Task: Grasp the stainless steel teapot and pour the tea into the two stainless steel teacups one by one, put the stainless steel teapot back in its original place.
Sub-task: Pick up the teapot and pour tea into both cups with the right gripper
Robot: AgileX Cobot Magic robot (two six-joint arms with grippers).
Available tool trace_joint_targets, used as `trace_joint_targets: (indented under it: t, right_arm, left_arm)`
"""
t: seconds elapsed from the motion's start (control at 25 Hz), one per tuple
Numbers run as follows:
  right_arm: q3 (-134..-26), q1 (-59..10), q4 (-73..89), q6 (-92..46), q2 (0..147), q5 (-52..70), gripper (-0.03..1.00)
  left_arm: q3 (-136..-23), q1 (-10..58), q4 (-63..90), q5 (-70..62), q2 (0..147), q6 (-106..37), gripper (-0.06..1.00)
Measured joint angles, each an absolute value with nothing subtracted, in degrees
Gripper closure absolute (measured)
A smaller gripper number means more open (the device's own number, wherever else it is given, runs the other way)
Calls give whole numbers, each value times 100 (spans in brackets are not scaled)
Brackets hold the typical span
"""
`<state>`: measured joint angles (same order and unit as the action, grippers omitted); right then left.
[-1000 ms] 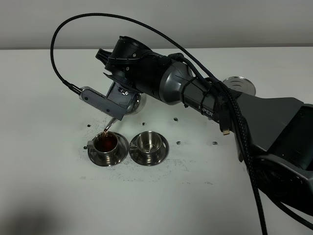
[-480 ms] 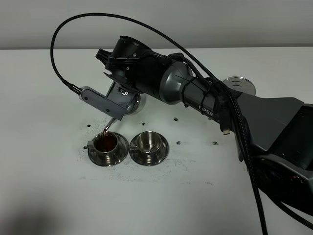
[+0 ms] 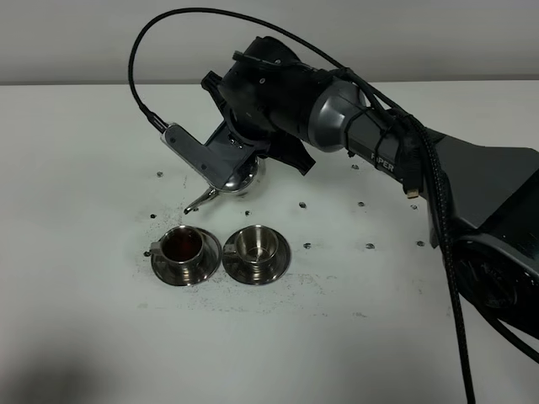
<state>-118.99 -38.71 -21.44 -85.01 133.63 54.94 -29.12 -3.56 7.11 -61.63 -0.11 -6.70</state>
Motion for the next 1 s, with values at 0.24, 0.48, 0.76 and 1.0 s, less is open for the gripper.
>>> trace_joint_targets:
  t: [0.24, 0.48, 0.76, 1.0]
  right_arm:
    - [-11899, -3833, -1053, -8499, 13085, 5722, 80]
    - [-11394, -4078, -444, -8331, 12476, 5881, 80]
    - [-10028, -4464, 496, -6738, 11708, 5725, 80]
    - [-9452, -4694, 534, -4444, 11615, 5605, 80]
  left_arm:
    - [-2912, -356, 711, -6163, -11, -670, 41]
    - [-2912, -356, 711, -6163, -11, -670, 41]
    - [-2912, -356, 711, -6163, -11, -670, 41]
    - [-2912, -356, 711, -6163, -11, -670, 41]
